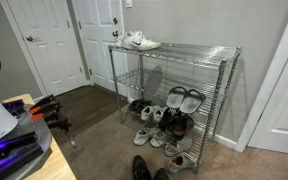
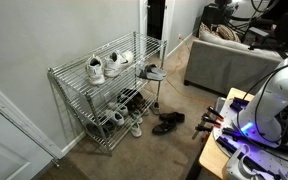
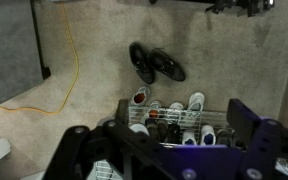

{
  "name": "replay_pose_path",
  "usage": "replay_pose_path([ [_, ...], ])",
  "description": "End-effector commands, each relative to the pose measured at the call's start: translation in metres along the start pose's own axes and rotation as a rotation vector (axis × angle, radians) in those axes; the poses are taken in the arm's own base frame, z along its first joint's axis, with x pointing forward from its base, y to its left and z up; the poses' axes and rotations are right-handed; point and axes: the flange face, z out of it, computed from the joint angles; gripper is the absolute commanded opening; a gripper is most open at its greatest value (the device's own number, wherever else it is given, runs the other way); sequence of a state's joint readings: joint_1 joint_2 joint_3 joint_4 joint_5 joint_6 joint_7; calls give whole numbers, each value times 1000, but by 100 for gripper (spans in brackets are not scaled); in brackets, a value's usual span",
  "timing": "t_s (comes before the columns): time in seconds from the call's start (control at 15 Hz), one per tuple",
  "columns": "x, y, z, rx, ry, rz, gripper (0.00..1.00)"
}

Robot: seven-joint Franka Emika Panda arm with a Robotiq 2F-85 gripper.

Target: Correctly position the sneakers

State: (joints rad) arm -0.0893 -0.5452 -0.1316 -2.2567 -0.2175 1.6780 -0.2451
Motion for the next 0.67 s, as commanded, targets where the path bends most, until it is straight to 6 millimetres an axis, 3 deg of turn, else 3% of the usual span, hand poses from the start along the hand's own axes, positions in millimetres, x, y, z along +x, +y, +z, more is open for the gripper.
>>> replay_pose_path([
  [0.0,0,0,-1,0,-1,0,100],
  [0.07,0,0,-1,0,-1,0,100],
  [0.2,13,-28,6,-15,2,16,100],
  [0.6,74,-146,23,-102,-66,20,100],
])
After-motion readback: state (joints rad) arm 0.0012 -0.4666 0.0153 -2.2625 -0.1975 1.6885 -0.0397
